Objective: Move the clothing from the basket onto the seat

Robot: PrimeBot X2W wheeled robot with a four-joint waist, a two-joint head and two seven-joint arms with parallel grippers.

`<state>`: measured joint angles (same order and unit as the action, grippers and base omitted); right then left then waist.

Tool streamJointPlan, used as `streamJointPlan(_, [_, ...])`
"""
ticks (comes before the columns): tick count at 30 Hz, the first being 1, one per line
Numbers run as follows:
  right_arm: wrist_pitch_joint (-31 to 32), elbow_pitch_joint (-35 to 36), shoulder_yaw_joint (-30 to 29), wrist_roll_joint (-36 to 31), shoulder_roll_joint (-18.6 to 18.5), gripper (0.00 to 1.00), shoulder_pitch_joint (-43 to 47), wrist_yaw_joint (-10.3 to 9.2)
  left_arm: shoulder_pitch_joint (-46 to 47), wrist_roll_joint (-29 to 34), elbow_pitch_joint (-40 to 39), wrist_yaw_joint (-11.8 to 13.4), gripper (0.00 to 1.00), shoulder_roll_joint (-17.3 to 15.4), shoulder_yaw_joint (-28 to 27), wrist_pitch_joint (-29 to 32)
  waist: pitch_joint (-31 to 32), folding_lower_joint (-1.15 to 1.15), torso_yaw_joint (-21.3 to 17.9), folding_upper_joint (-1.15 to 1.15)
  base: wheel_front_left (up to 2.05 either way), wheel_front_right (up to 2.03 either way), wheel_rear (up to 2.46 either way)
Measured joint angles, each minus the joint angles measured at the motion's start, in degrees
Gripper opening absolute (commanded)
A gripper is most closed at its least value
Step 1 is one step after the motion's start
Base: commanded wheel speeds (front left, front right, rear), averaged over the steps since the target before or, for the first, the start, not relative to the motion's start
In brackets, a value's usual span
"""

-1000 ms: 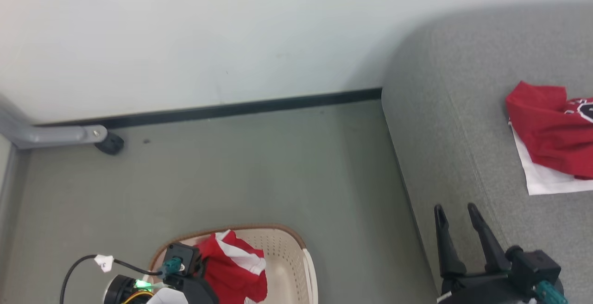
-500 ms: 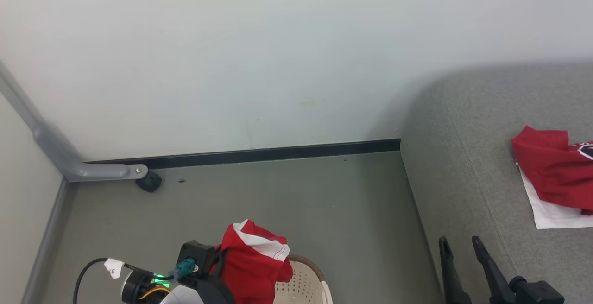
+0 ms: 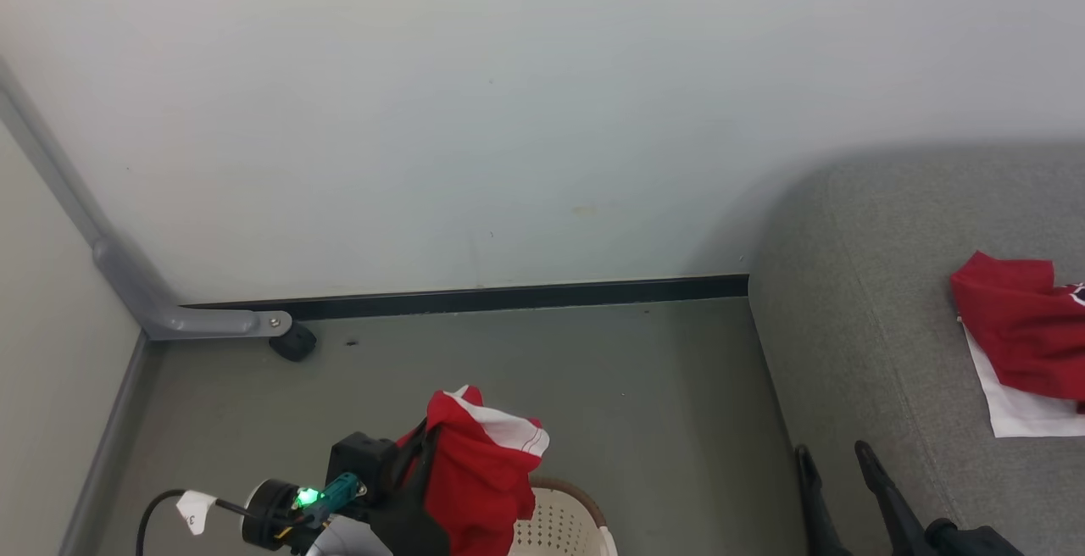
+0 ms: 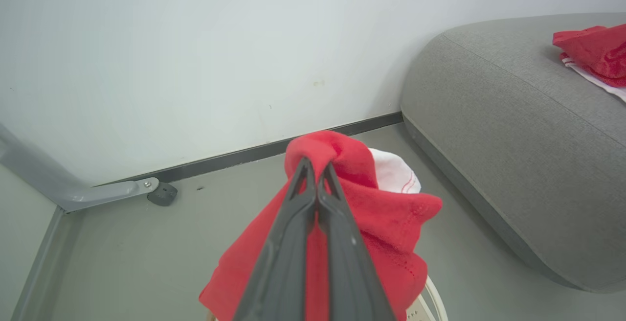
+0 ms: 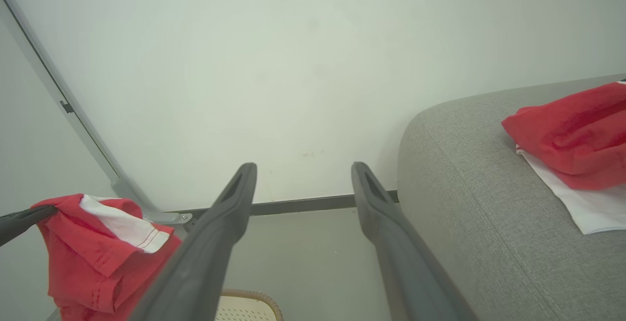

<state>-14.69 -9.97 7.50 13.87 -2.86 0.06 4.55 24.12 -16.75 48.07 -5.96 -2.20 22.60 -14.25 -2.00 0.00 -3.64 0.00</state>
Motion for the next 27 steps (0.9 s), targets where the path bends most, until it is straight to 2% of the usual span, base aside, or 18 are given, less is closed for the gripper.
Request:
streamJointPlan(11, [0.0,0.05,2.69,-3.26,-0.36,1.0,0.59,0.52,-1.55,0.82,-10.95,0.51,0.0,-0.02,0.02,-0.03,-0.14,0.01,0.58,0.0,0.0,0.0,0.0])
streamJointPlan(19, [0.0,-0.12,8.62,-9.54,-2.49,1.0,0.22,1.27,-2.31,2.82,-16.75,0.48,0.0,-0.09,1.33,-0.04,-0.3,0.01,0.85,0.01,0.0,0.0,0.0])
streamJointPlan(27, [0.0,-1.82,13.39,-11.01,-2.19,1.0,-2.2,1.62,-2.38,3.58,-22.07,0.38,0.0,-0.14,4.2,-0.04,-0.33,0.01,1.17,0.01,0.0,0.0,0.0])
